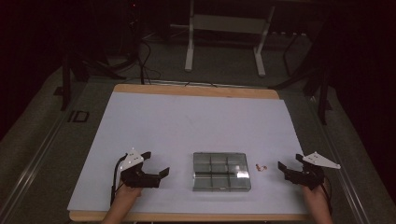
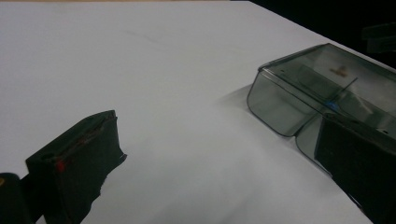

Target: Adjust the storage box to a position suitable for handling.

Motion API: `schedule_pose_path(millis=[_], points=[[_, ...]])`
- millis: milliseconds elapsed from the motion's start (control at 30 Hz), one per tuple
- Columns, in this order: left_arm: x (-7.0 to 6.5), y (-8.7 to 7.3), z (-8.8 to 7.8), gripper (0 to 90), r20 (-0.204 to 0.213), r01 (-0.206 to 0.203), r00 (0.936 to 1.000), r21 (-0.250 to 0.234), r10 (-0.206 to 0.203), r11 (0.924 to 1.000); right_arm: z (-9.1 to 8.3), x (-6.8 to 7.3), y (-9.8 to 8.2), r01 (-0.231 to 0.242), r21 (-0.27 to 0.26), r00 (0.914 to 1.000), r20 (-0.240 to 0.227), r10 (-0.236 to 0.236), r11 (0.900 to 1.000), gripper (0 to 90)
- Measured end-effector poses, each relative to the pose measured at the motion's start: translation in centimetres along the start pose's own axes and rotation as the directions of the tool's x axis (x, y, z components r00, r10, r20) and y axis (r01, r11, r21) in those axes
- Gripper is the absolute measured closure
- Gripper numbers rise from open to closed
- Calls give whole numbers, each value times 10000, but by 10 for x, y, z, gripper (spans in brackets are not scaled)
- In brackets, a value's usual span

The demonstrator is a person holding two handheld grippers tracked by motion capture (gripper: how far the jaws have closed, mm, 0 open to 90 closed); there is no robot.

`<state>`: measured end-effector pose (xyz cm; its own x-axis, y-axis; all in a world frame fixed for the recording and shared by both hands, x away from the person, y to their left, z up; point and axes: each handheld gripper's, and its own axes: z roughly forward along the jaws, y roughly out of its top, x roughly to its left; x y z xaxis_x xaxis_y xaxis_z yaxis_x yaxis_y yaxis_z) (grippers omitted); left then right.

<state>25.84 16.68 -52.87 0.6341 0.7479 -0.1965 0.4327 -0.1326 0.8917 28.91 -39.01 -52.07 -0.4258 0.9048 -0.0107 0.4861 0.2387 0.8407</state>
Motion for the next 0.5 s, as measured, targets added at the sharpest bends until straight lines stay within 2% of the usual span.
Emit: schedule_pose_path(millis=[67, 100, 133, 167, 367, 467, 500], points=[[-2, 1, 1, 9, 118, -55, 9999, 13, 55, 10000, 1, 4, 2, 103, 110, 9993, -348, -99, 9999, 141], [-2, 1, 1, 9, 118, -55, 9999, 13, 55, 10000, 1, 4, 2, 103, 110, 9993, -348, -99, 9999, 141], [-3, 2, 2, 9, 138, -101, 9999, 61, 100, 9999, 3, 8, 3, 180, 151, 9977, -656, -170, 9997, 141], [-4, 2, 3, 9, 164, -132, 9998, 69, 131, 9999, 3, 8, 3, 180, 151, 9977, -656, -170, 9997, 141], [-13, 7, 8, 9, 421, -552, 9977, 346, 538, 9979, 7, 22, 7, 463, 99, 9808, -1899, -436, 9989, 141], [-17, 7, 10, 9, 656, -721, 9955, 466, 689, 9963, 9, 29, 9, 614, 143, 9722, -2271, -566, 9980, 138], [-17, 7, 10, 9, 656, -721, 9955, 466, 689, 9963, 9, 29, 9, 614, 143, 9722, -2271, -566, 9980, 138]])
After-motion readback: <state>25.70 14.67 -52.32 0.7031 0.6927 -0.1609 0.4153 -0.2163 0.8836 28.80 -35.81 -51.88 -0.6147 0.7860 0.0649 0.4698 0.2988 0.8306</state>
